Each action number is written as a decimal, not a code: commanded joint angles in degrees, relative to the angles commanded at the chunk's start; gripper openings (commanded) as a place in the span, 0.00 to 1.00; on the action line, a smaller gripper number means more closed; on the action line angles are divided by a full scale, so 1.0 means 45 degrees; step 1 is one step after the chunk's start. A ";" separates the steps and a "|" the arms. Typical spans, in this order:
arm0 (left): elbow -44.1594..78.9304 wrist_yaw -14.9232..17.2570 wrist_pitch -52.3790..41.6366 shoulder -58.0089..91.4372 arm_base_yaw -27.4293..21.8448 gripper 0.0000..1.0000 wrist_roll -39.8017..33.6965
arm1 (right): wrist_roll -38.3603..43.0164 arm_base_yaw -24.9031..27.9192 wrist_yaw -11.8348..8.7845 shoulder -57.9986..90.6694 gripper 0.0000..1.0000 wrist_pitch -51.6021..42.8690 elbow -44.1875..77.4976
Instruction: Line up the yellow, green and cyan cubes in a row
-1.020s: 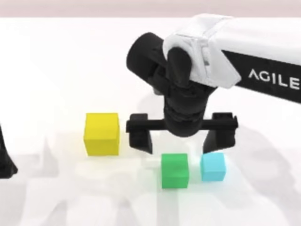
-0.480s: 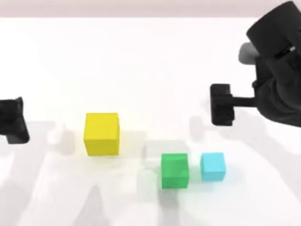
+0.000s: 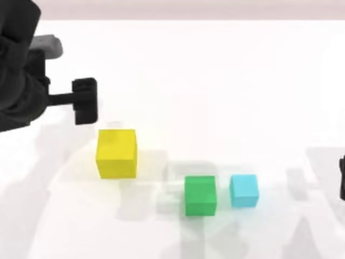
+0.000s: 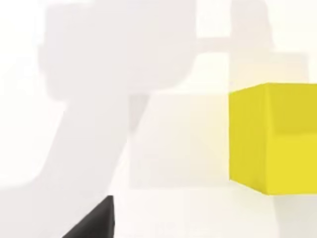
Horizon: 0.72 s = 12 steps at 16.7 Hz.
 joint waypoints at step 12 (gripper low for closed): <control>0.6598 0.0008 -0.4552 0.7831 -0.1961 1.00 -0.1878 | -0.2839 -0.3381 -0.1438 -0.9461 1.00 0.6399 -0.6223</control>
